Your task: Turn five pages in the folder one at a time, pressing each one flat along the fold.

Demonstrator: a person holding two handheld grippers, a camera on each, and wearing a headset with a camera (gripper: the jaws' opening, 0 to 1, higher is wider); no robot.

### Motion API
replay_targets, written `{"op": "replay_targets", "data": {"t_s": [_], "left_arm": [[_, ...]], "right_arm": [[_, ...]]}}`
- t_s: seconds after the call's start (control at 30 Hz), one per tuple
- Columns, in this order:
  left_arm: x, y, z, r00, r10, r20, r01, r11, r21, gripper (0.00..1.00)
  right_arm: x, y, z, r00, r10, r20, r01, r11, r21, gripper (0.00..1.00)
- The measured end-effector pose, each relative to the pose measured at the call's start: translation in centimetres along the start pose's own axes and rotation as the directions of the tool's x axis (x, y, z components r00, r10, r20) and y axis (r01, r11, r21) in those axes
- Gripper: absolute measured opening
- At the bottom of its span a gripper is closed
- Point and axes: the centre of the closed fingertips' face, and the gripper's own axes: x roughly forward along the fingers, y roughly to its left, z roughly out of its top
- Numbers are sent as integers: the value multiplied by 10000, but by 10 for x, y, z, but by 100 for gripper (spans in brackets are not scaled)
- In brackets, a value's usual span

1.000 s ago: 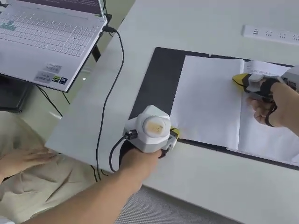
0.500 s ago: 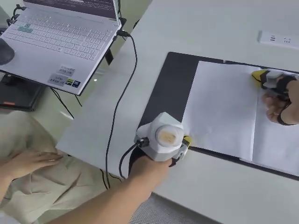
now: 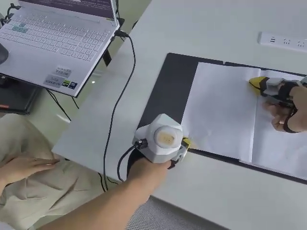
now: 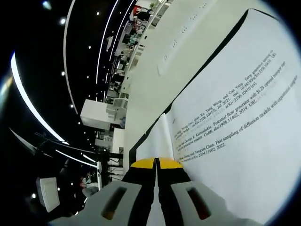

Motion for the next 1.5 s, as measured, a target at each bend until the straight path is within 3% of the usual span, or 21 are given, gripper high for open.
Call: {"op": "replay_targets", "data": {"t_s": [0.1,0.13,0.2,0.4,0.43,0.5,0.77,0.8,0.87,1.07,1.37,1.5], "left_arm": [[0,0,0,10000,17,2,-17,10000,-36,0],[0,0,0,10000,25,3,-25,10000,-84,0],[0,0,0,10000,25,-20,-25,10000,-25,0],[0,0,0,10000,44,-81,-44,10000,83,0],[0,0,0,10000,52,-84,-52,10000,85,0],[1,0,0,9999,66,-96,-65,9999,92,0],[0,0,0,9999,28,-167,-23,9997,255,0],[0,0,0,9998,21,-176,-16,9995,300,0],[0,0,0,9998,30,-190,-24,9995,322,0],[0,-1,0,9996,61,-261,-48,9988,479,0],[-1,-2,0,9994,83,-322,-66,9984,553,0],[-2,-2,0,9993,104,-356,-83,9983,572,0]], "right_arm": [[-11,-1,-5,9999,101,-103,-100,9999,89,0],[-15,-1,-15,9977,174,-661,-178,9998,-53,0],[-21,-2,-31,9925,110,-1219,-178,9983,-555,0],[-36,1,-48,9902,377,-1343,-414,9988,-248,0],[-40,0,-60,9820,362,-1854,-451,9980,-440,0],[-46,-1,-73,9724,314,-2312,-504,9958,-769,0],[-61,-6,-94,9660,405,-2552,-580,9964,-614,0],[-65,-6,-102,9591,355,-2810,-567,9961,-677,0],[-71,-7,-111,9535,280,-3002,-547,9952,-809,0],[-82,-8,-123,9521,280,-3046,-527,9959,-733,0],[-106,-6,-157,9332,338,-3578,-606,9961,-639,0],[-113,-7,-167,9322,415,-3595,-628,9969,-478,0]]}}
